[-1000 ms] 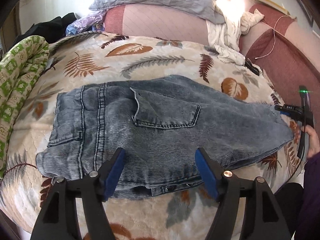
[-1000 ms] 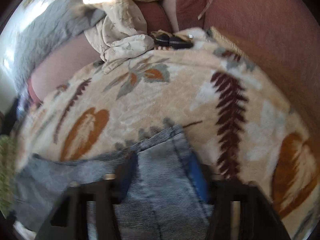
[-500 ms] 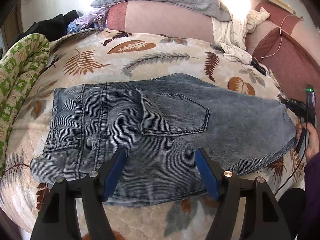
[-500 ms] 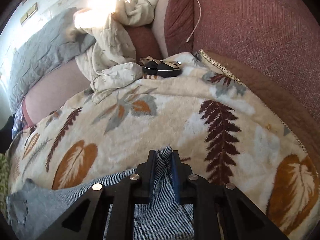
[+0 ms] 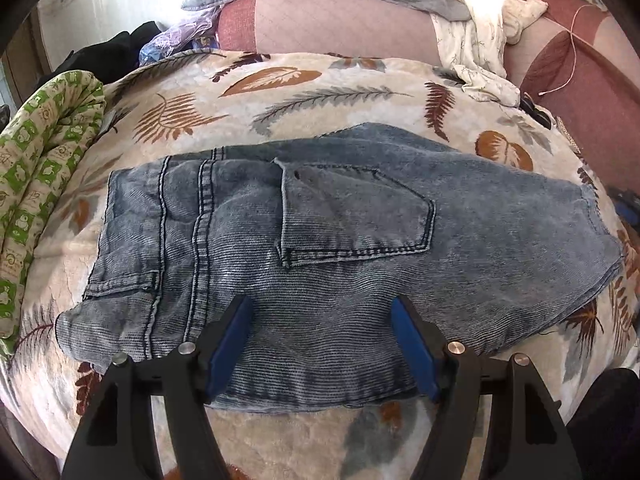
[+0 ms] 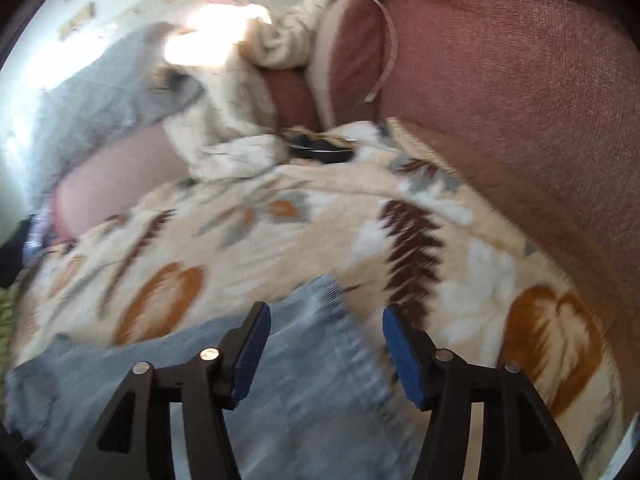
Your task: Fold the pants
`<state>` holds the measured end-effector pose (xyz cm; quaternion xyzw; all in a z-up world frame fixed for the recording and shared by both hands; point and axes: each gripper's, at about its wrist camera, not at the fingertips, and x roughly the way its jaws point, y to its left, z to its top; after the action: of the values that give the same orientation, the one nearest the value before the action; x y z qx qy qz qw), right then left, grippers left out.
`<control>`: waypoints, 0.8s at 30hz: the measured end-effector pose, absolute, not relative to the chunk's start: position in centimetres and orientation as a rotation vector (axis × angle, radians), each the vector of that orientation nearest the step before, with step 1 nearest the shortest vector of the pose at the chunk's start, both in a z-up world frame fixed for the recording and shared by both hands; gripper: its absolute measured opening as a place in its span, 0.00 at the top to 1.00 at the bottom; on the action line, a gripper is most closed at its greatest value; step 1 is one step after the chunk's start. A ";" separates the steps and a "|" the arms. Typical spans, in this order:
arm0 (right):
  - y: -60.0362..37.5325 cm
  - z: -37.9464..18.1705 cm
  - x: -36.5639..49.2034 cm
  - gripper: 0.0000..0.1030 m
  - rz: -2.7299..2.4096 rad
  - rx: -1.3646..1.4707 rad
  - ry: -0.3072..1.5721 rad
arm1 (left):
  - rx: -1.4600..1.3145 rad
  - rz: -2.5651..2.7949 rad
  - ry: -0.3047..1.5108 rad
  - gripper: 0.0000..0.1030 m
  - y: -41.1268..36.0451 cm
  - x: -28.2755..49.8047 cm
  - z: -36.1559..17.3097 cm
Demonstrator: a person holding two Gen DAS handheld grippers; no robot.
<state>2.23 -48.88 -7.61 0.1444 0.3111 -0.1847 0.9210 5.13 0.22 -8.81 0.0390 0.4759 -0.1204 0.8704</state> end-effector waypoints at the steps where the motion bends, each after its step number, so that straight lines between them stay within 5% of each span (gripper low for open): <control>1: -47.9 -7.6 1.6 0.36 -0.340 0.308 0.639 | 0.081 -0.247 0.997 0.29 0.3 5.1 -8.9; 17: -34.8 -13.4 1.8 0.35 -0.137 0.067 0.932 | 0.091 -0.205 1.018 0.29 1.2 4.3 -9.8; 24: -34.1 -14.8 1.4 0.19 -0.132 0.017 0.988 | 0.082 -0.206 0.997 0.28 1.5 3.6 -10.5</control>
<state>1.42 -34.07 -14.81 0.0083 0.4737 -0.0633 0.8784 3.61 1.46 -10.50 0.0391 0.4772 -0.0988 0.8723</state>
